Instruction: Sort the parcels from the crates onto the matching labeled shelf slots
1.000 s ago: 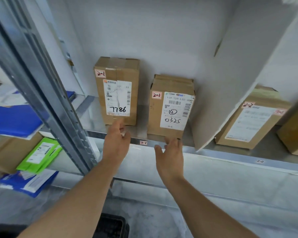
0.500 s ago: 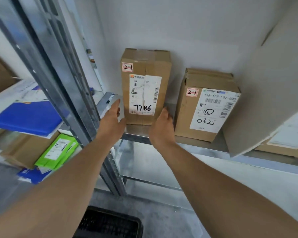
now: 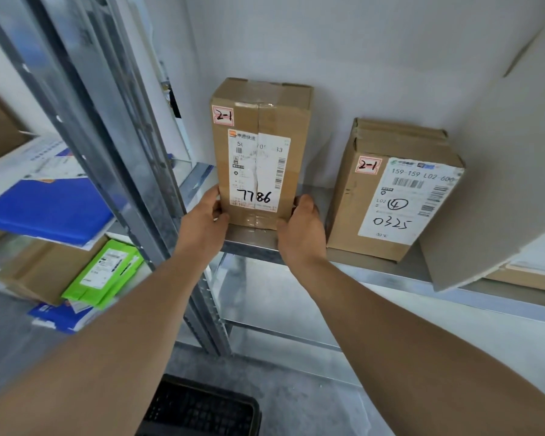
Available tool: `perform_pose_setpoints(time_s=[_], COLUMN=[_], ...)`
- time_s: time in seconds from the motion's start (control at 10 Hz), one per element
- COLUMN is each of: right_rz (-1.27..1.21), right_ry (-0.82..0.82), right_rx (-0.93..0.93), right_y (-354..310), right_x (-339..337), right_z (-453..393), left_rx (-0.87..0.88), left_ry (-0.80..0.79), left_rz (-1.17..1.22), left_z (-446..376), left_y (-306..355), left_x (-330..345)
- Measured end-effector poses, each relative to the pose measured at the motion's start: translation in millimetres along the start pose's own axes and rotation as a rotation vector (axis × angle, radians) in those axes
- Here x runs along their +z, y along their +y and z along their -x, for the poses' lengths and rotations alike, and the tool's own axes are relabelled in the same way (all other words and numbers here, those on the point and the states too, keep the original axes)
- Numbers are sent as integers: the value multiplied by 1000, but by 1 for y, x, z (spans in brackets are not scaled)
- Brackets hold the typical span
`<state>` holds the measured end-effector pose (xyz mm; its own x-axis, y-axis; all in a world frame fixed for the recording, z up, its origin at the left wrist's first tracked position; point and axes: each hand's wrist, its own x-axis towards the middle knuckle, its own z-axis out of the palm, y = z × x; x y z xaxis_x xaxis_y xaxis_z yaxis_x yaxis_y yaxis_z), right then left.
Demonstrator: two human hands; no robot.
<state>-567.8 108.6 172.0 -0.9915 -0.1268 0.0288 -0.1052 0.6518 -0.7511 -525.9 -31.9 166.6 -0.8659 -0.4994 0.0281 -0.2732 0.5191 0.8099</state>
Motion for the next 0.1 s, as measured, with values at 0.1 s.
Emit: perform_pose_setpoints(time_s=[0.1], right_rz=[23], right_ry=[10], right_rx=[14], right_y=[3], right_x=[1], right_z=[-2], left_rx=[-11], left_ry=[31], left_rz=[3], left_z=[1], left_y=[1], left_x=[2])
